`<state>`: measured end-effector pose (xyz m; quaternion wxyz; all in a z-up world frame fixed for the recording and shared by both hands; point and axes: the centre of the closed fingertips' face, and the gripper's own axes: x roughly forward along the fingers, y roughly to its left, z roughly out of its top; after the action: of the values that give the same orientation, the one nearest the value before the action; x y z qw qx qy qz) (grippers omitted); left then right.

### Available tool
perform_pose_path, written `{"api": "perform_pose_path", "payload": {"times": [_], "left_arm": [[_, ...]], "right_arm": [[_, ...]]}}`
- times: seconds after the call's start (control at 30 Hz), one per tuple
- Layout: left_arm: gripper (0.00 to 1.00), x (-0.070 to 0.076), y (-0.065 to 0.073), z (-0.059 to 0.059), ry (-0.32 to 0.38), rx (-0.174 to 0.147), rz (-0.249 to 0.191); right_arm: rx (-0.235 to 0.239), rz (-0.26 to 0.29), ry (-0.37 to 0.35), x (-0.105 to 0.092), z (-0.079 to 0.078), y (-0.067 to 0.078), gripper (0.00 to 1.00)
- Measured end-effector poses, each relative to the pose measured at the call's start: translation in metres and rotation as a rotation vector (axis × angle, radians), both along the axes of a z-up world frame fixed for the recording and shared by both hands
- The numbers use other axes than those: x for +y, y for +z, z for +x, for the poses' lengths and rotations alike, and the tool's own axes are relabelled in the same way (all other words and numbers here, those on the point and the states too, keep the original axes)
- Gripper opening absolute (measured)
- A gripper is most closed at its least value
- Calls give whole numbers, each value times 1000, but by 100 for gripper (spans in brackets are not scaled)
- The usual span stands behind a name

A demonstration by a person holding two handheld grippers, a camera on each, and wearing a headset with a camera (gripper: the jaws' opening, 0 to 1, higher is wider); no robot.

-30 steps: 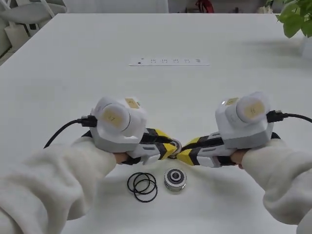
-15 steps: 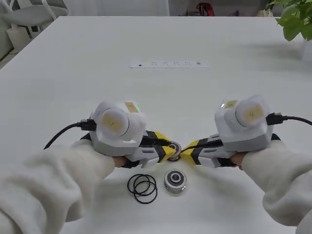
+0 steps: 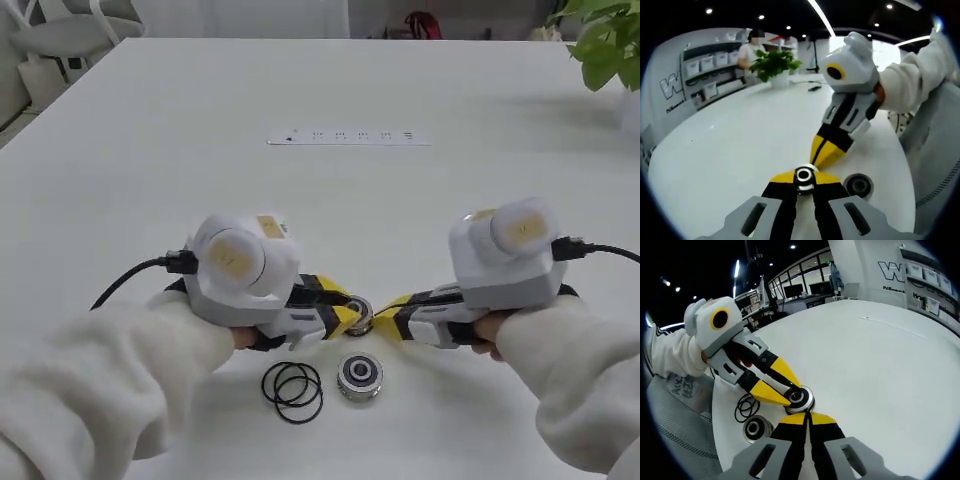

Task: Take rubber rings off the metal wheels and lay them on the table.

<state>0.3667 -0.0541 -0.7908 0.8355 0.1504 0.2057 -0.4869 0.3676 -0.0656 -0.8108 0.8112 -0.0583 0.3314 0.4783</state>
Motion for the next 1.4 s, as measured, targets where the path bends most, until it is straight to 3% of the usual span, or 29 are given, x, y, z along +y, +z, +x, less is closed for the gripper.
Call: {"api": "perform_pose_path", "payload": {"times": [0.2,0.4,0.6,0.83,1.4], "left_arm": [[12,0,0,-1,0,0,-4],[12,1,0,-1,0,-1,-5],[12,1,1,0,1,0,-12],[12,1,1,0,2,2,-24],[12,1,1,0,8,7,-31]], "right_arm": [[49,40,-47,-2,1,1,0],[124,124,-120,-3,3,5,0],[160,157,-150,-4,6,5,0],[316,315,-259,-2,3,12,0],[285,299,-241,3,1,18,0]]}}
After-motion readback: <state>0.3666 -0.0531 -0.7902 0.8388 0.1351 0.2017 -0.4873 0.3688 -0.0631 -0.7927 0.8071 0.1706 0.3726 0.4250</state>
